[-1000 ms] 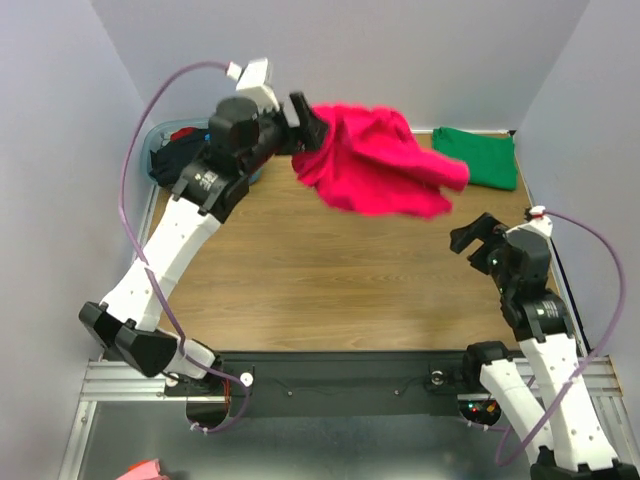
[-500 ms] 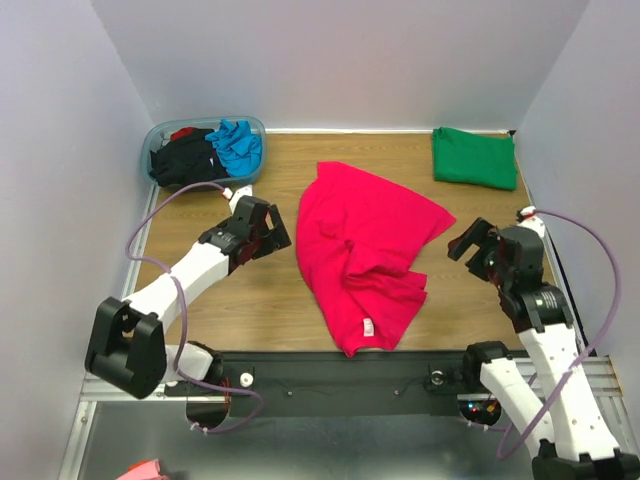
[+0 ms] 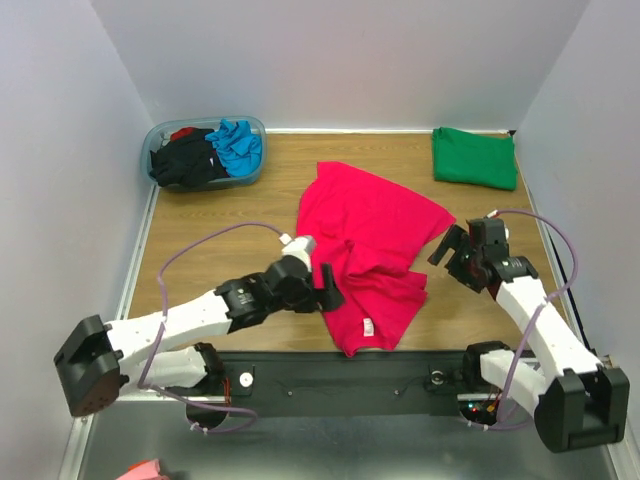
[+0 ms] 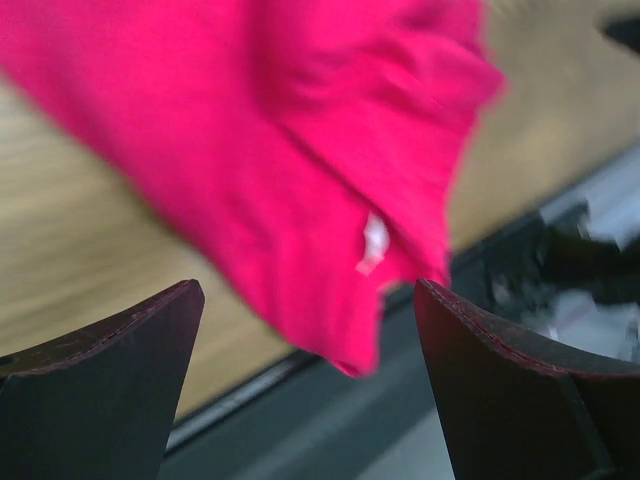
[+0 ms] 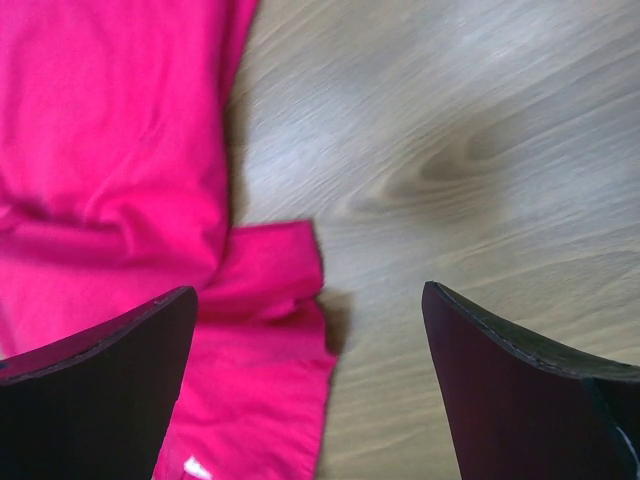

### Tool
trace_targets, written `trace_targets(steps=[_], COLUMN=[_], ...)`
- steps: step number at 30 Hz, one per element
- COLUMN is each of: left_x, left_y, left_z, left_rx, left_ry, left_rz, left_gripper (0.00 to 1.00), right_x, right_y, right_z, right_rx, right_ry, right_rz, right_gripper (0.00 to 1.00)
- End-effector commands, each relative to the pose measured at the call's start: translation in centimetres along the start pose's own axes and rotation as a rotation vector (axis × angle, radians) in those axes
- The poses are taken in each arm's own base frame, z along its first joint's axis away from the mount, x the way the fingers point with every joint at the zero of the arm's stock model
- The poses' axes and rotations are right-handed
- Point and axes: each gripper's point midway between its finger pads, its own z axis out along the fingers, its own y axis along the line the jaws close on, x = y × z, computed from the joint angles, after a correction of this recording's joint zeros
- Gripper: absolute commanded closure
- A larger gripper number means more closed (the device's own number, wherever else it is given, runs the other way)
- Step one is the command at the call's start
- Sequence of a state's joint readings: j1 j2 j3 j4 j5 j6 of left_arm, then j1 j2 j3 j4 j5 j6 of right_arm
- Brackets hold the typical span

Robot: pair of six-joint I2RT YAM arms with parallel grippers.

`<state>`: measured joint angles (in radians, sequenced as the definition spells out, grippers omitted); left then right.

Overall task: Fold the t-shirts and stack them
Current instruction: Flatten the tshirt out

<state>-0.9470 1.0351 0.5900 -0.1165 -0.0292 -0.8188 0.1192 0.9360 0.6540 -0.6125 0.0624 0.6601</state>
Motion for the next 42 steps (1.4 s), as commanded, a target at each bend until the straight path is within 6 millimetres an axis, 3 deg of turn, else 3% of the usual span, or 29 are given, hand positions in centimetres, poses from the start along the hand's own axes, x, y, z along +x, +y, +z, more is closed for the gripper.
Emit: trace_targets(steps=[1,2,3,4,5,6,7,8,9,10,12,13,16,17,20,21,23,24,27,31,32,34,37,40,42], left_x=[-1.0,-1.3,-1.1,0.5,-0.1,2.1,2.7,2.5,3.1,4.9,5.6,6.1,7.1,7.8,7.9,8.1,7.8,7.6,5.8,-1.2,-4.0,-6.8,-10.5,-12.0,-10.9], left_y=[-7.6,-11.0,-12.1,-12.0,-14.9,-14.8,-15.5,-18.0,-18.4,-16.8,-16.4,-15.1,-11.4,-8.6,-4.3,-0.8,2.3,5.6,10.4,16.0,16.1,16.4,13.8,10.7,9.4], left_z=[0.2,-0.1,0.5,2.9,3.1,5.5,6.5,6.8,7.8,9.8,11.0,11.9,12.4,12.6,12.2,12.0,11.4,10.9,9.6,7.8,7.6,6.2,4.8,4.1,4.2], left_rx=[0.137,0.203,0.205,0.160,0.204,0.162,0.161,0.217,0.215,0.151,0.121,0.079,-0.002,-0.059,-0.152,-0.226,-0.285,-0.361,-0.478,-0.655,-0.684,-0.736,-0.693,-0.572,-0.509], left_ry=[-0.071,-0.080,-0.072,-0.024,-0.028,0.030,0.049,0.064,0.082,0.143,0.159,0.176,0.203,0.219,0.210,0.228,0.229,0.233,0.205,0.084,0.021,-0.040,-0.129,-0.168,-0.144], left_rz=[0.047,0.076,0.094,0.161,0.185,0.230,0.250,0.288,0.298,0.314,0.312,0.308,0.284,0.276,0.228,0.201,0.152,0.116,0.069,-0.031,-0.036,-0.052,-0.062,-0.075,-0.061], left_gripper=[0.01,0.01,0.01,0.01,0.01,0.02,0.02,0.02,0.02,0.02,0.02,0.02,0.02,0.02,0.02,0.02,0.02,0.02,0.02,0.02,0.02,0.02,0.02,0.02,0.02], right_x=[-5.9,-6.6,-7.1,-7.5,-8.6,-9.3,-9.8,-10.3,-11.0,-11.4,-12.1,-12.4,-11.9,-11.6,-10.4,-10.1,-9.8,-9.6,-9.3,-8.1,-7.9,-7.5,-7.2,-6.9,-6.8], right_y=[1.1,1.1,1.2,0.8,1.3,0.7,0.5,0.0,-0.6,-0.8,-0.8,0.0,1.1,1.0,0.9,0.9,1.1,1.1,1.3,0.9,0.8,0.3,0.2,0.5,0.9], right_z=[0.6,0.7,0.8,1.3,1.1,1.2,1.2,1.3,1.2,1.1,0.9,0.7,1.1,1.3,1.8,1.8,1.8,1.8,1.7,2.1,2.2,2.5,2.8,2.8,2.8], right_rx=[0.070,0.086,0.096,0.116,0.103,0.111,0.108,0.107,0.076,0.062,0.035,-0.006,-0.066,-0.067,-0.083,-0.088,-0.105,-0.110,-0.131,-0.132,-0.127,-0.112,-0.108,-0.128,-0.155], right_ry=[-0.183,-0.199,-0.208,-0.196,-0.212,-0.213,-0.210,-0.201,-0.186,-0.182,-0.188,-0.181,-0.129,-0.118,-0.077,-0.071,-0.062,-0.057,-0.051,-0.025,-0.021,-0.012,0.001,0.009,0.007], right_rz=[0.090,0.106,0.116,0.133,0.145,0.173,0.186,0.197,0.240,0.253,0.238,0.214,0.118,0.096,0.079,0.077,0.066,0.053,0.043,0.042,0.044,0.046,0.048,0.050,0.043], right_gripper=[0.00,0.00,0.00,0.00,0.00,0.00,0.00,0.00,0.00,0.00,0.00,0.00,0.00,0.00,0.00,0.00,0.00,0.00,0.00,0.00,0.00,0.00,0.00,0.00,0.00])
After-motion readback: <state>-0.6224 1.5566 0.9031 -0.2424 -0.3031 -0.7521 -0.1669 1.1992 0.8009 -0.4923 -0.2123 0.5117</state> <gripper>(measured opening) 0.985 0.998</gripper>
